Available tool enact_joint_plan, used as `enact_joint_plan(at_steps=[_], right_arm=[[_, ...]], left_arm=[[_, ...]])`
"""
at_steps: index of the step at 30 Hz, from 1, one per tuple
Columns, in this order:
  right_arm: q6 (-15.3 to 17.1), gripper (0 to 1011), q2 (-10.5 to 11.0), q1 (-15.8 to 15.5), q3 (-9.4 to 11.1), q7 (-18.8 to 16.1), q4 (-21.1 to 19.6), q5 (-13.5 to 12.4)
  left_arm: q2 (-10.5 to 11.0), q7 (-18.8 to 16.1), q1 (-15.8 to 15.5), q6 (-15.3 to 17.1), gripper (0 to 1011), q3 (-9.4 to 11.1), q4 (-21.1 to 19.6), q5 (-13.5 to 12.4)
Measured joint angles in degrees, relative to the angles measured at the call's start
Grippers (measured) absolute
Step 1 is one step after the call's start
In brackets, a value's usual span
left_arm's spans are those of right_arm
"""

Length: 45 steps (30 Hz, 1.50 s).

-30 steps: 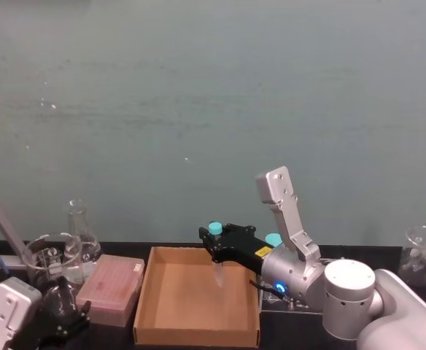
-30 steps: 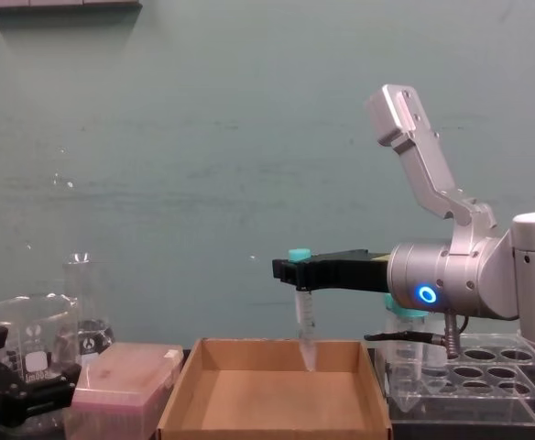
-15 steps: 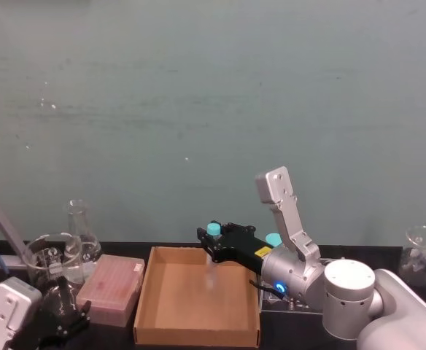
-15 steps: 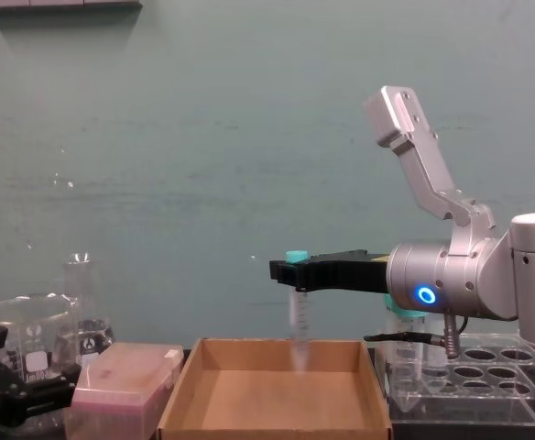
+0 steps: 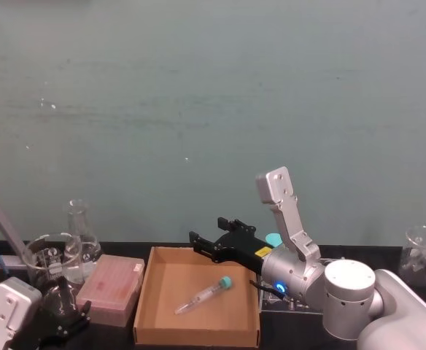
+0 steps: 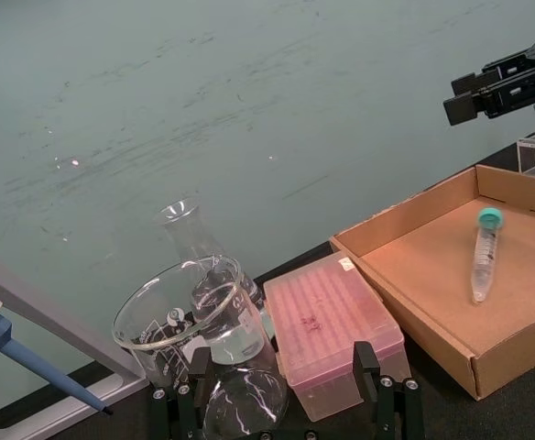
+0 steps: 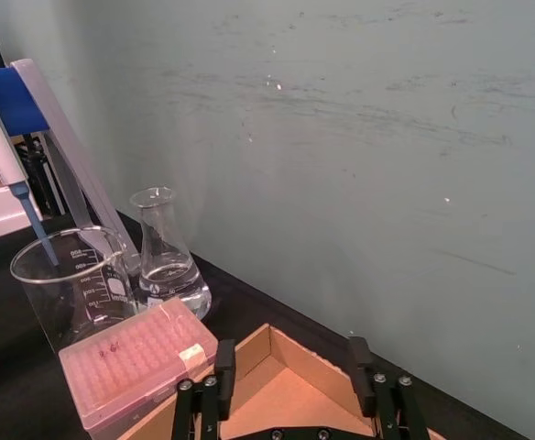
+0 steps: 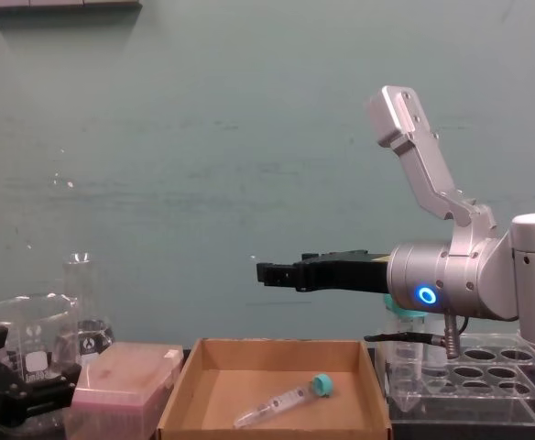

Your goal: Use the right hand to move the test tube from the test tube rack into the box.

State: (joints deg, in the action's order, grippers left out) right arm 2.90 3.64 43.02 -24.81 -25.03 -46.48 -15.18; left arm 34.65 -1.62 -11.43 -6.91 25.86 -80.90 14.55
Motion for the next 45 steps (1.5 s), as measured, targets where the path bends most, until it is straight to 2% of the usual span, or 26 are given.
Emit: enact_joint_plan(at_steps=[6, 10, 14, 16, 22, 26, 30, 33, 35, 39, 42, 45], right_arm=[[0.03, 950, 0.0, 0.0, 0.0, 0.01, -0.04, -0.02], [0.04, 1002, 0.0, 0.0, 0.0, 0.01, -0.06, -0.02], [0.04, 1002, 0.0, 0.0, 0.0, 0.01, -0.06, -0.02], [-0.2, 1002, 0.38, -0.65, 0.05, 0.06, -1.38, 0.01], [-1.8, 1002, 2.97, -4.74, 1.77, 1.36, -10.37, -0.31], [-3.52, 1002, 4.49, -7.85, 3.94, 3.49, -16.6, -1.01], [-5.38, 1002, 6.25, -11.89, 7.21, 6.7, -23.35, -1.75], [-6.06, 1002, 7.15, -14.05, 9.08, 8.47, -26.28, -1.88], [-6.76, 1002, 7.95, -16.25, 11.03, 10.5, -28.78, -1.73], [-7.71, 1002, 8.75, -19.62, 13.81, 14.99, -31.58, 0.23], [-7.94, 1002, 9.02, -22.23, 16.01, 19.69, -32.7, 2.6], [-6.67, 1002, 8.89, -24.92, 18.81, 25.18, -33.05, 4.81]], left_arm=[[0.0, 0.0, 0.0, 0.0, 1000, 0.0, 0.0, 0.0], [0.0, 0.0, 0.0, 0.0, 1000, 0.0, 0.0, 0.0], [0.0, 0.0, 0.0, 0.0, 1000, 0.0, 0.0, 0.0], [0.0, 0.0, 0.0, 0.0, 1000, 0.0, 0.0, 0.0], [0.0, 0.0, 0.0, 0.0, 1000, 0.0, 0.0, 0.0], [0.0, 0.0, 0.0, 0.0, 1000, 0.0, 0.0, 0.0], [0.0, 0.0, 0.0, 0.0, 1000, 0.0, 0.0, 0.0], [0.0, 0.0, 0.0, 0.0, 1000, 0.0, 0.0, 0.0], [0.0, 0.0, 0.0, 0.0, 1000, 0.0, 0.0, 0.0], [0.0, 0.0, 0.0, 0.0, 1000, 0.0, 0.0, 0.0], [0.0, 0.0, 0.0, 0.0, 1000, 0.0, 0.0, 0.0], [0.0, 0.0, 0.0, 0.0, 1000, 0.0, 0.0, 0.0]])
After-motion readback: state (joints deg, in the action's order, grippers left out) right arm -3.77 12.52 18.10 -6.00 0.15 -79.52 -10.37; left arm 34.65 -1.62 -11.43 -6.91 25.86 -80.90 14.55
